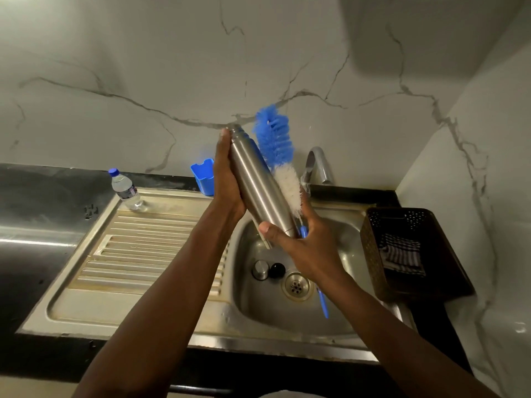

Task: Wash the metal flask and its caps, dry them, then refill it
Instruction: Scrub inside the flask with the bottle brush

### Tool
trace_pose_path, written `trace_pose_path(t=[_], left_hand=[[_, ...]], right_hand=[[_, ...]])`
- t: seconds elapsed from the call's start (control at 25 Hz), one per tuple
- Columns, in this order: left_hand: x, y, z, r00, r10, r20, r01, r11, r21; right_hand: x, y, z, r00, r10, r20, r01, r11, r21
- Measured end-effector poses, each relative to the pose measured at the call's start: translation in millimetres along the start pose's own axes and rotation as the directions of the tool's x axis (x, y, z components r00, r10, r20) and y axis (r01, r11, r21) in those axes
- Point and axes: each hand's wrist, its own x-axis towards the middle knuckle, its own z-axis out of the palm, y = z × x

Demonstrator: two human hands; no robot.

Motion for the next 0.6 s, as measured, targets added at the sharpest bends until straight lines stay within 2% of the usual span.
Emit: trace_pose_path(t=[0.08, 0.16, 0.28, 0.4, 0.48, 0.52, 0.6], left_hand=[[-2.2, -10.0, 2.9, 0.991, -0.049, -0.127, 0.066, 0.989, 0.136], [-8.3, -15.9, 7.5, 0.988, -0.051, -0.144, 0.066, 0.992, 0.103], [-11.4, -14.3, 9.4, 0.996, -0.088, -0.006, 0.088, 0.995, -0.043], [-25.9, -9.2, 12.1, 0.998, -0.060, 0.031, 0.062, 0.996, -0.068], [-22.0, -7.6, 10.2, 1.000, -0.004, 0.021, 0.005, 0.998, -0.065], [-14.4, -3.2, 7.0, 0.999, 0.036, 0.015, -0.035, 0.994, -0.102], [-0.3, 11.2, -5.6, 0.990, 0.107, 0.090, -0.088, 0.977, -0.192]], right_hand=[[1.3, 3.7, 2.5, 0.999, 0.002, -0.049, -0.003, 1.000, -0.026], [2.3, 3.1, 1.3, 0.997, -0.057, -0.061, 0.048, 0.990, -0.133], [2.9, 0.0, -0.5, 0.975, -0.193, -0.111, 0.155, 0.946, -0.284], [23.9, -3.8, -5.9, 0.861, -0.454, -0.231, 0.341, 0.851, -0.400], [36.7, -4.0, -13.4, 0.806, -0.549, -0.222, 0.406, 0.785, -0.467], [33.9, 1.8, -18.2, 0.805, -0.562, -0.190, 0.422, 0.767, -0.483], [7.4, 18.5, -28.7, 0.850, -0.510, -0.130, 0.390, 0.776, -0.496]])
